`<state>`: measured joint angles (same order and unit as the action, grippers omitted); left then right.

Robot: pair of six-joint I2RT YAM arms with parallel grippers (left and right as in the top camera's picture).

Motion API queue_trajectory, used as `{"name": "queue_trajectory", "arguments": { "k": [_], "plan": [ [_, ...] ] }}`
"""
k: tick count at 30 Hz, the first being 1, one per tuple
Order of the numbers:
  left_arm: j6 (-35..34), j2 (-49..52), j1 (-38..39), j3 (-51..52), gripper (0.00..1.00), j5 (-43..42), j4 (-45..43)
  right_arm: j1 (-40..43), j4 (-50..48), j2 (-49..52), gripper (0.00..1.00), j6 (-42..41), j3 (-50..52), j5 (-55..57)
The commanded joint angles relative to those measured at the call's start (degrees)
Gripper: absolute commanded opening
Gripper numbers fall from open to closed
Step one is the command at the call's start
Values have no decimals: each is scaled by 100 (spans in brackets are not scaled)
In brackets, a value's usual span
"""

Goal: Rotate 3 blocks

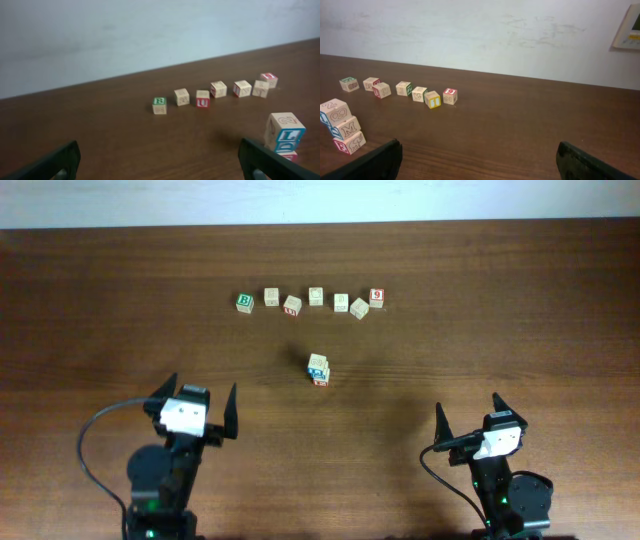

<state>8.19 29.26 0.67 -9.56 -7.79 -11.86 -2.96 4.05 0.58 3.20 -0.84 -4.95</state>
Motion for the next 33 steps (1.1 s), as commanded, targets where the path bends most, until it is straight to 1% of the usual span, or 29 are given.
{"name": "queue_trajectory", "arguments": {
  "k": [1, 4, 7, 10, 11, 33],
  "plan": [
    [181, -789, -90, 531, 99, 170, -35, 37, 0, -39, 98, -20, 52, 50],
    [190, -1311, -90, 911, 99, 278, -48, 37, 2, -39, 98, -20, 52, 50],
    [417, -1961, -90, 909, 99, 339, 728, 37, 2, -39, 98, -20, 52, 50],
    [415, -2627, -90, 909, 99, 474, 1650, 37, 2, -39, 98, -20, 52, 50],
    [417, -2857, -83, 909, 99, 538, 1646, 37, 0, -39, 98, -20, 52, 50],
    [413, -2896, -83, 909, 99, 610, 1648, 37, 0, -39, 98, -20, 52, 50]
  ]
}}
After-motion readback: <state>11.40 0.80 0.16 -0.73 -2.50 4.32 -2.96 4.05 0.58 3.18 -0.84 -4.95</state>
